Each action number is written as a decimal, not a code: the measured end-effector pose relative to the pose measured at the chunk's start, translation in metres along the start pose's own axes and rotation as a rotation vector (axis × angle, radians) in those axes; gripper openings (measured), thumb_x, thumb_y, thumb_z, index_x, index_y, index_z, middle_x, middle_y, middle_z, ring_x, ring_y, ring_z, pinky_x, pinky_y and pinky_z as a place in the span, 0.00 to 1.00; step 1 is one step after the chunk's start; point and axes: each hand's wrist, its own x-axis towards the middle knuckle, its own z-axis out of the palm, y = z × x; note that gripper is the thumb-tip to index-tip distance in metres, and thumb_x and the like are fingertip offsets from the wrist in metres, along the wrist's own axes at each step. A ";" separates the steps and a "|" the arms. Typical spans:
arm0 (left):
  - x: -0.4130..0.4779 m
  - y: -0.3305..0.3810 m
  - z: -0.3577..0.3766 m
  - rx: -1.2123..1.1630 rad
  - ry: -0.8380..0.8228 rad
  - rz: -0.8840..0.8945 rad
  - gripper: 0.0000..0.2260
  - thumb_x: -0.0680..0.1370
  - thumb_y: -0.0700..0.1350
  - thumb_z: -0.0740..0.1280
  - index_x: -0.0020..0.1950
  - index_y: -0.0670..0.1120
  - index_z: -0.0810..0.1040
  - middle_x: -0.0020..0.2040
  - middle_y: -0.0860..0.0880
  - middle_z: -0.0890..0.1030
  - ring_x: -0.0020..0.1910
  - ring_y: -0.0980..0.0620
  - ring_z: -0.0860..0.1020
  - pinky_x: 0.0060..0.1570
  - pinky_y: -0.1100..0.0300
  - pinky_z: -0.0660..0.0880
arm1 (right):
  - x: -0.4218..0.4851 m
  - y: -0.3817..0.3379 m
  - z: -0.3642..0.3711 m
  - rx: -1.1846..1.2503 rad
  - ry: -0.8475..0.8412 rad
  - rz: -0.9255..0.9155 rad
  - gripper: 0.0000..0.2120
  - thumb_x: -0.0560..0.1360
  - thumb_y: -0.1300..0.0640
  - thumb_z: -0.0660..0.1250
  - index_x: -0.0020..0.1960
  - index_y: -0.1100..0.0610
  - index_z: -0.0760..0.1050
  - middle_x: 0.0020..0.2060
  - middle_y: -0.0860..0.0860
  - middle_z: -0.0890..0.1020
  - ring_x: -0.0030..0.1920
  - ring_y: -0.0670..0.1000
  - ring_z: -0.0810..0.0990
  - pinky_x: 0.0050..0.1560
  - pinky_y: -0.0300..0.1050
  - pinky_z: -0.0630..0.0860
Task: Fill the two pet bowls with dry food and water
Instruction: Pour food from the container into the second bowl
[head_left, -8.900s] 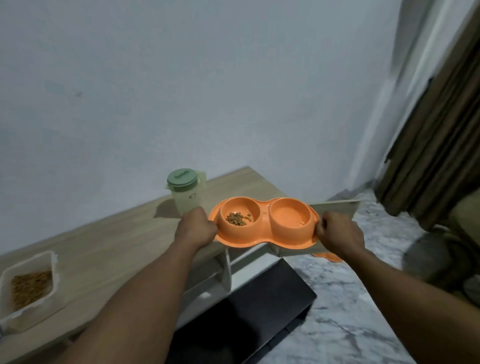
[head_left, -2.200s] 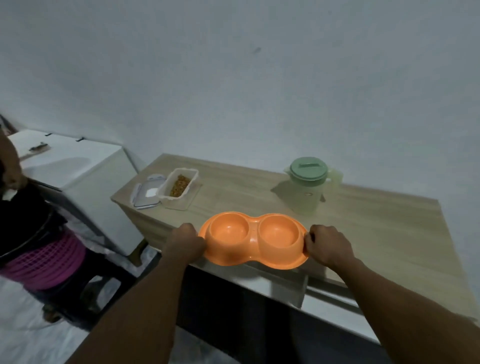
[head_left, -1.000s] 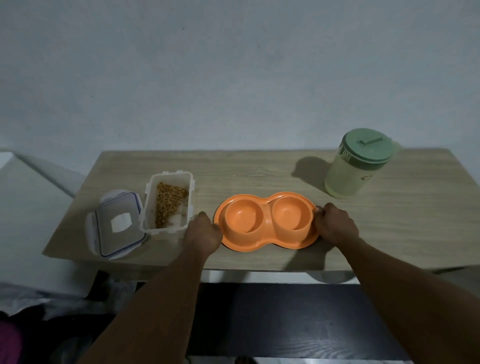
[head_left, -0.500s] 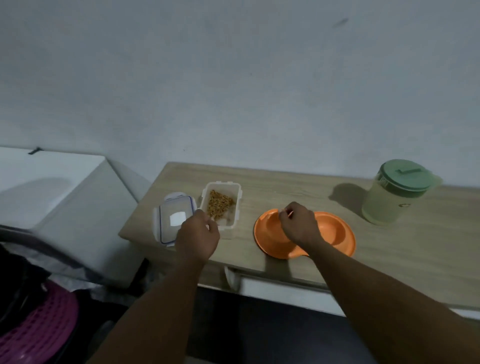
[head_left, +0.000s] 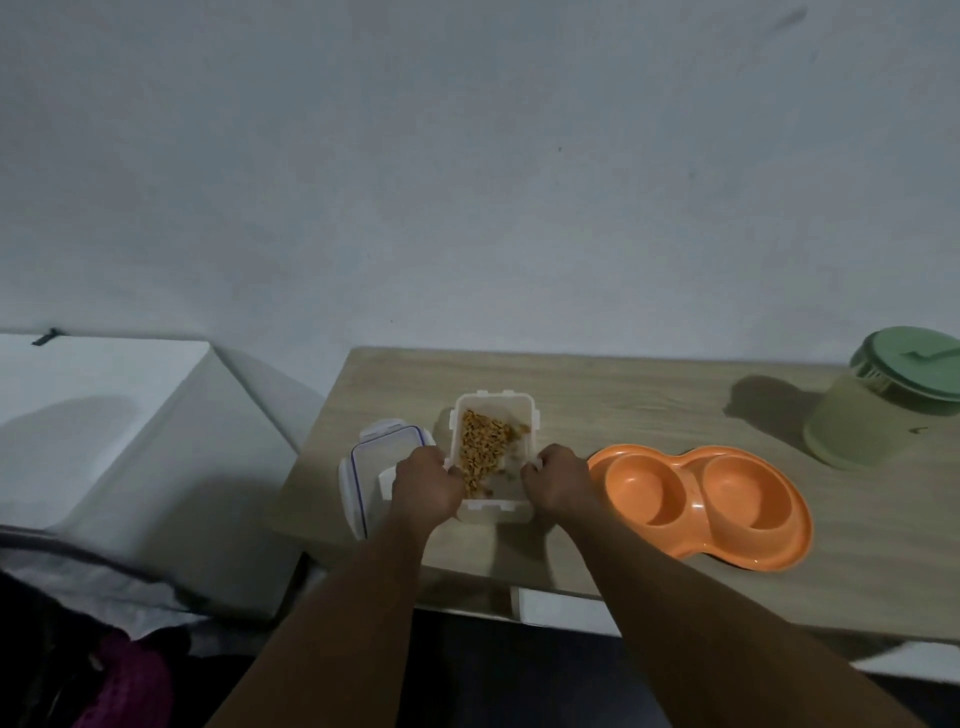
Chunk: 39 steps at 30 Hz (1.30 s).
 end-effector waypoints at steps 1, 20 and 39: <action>0.002 0.000 0.000 -0.001 -0.013 0.006 0.13 0.80 0.44 0.64 0.61 0.41 0.80 0.57 0.42 0.82 0.59 0.42 0.79 0.51 0.60 0.69 | 0.001 0.000 0.000 -0.002 0.006 -0.005 0.13 0.78 0.51 0.64 0.53 0.60 0.78 0.52 0.59 0.84 0.54 0.62 0.82 0.47 0.46 0.74; -0.069 0.111 -0.010 -0.280 -0.024 0.132 0.13 0.70 0.46 0.64 0.50 0.40 0.77 0.55 0.45 0.79 0.36 0.39 0.85 0.42 0.43 0.84 | -0.080 0.015 -0.130 0.410 0.164 0.004 0.22 0.79 0.41 0.65 0.63 0.57 0.79 0.55 0.53 0.80 0.53 0.59 0.80 0.52 0.61 0.83; -0.125 0.188 0.079 -0.330 -0.272 0.177 0.07 0.77 0.44 0.62 0.48 0.44 0.79 0.45 0.42 0.84 0.42 0.43 0.85 0.45 0.47 0.84 | -0.122 0.116 -0.231 0.875 0.515 0.161 0.32 0.66 0.29 0.61 0.64 0.46 0.69 0.60 0.54 0.79 0.57 0.61 0.81 0.53 0.67 0.81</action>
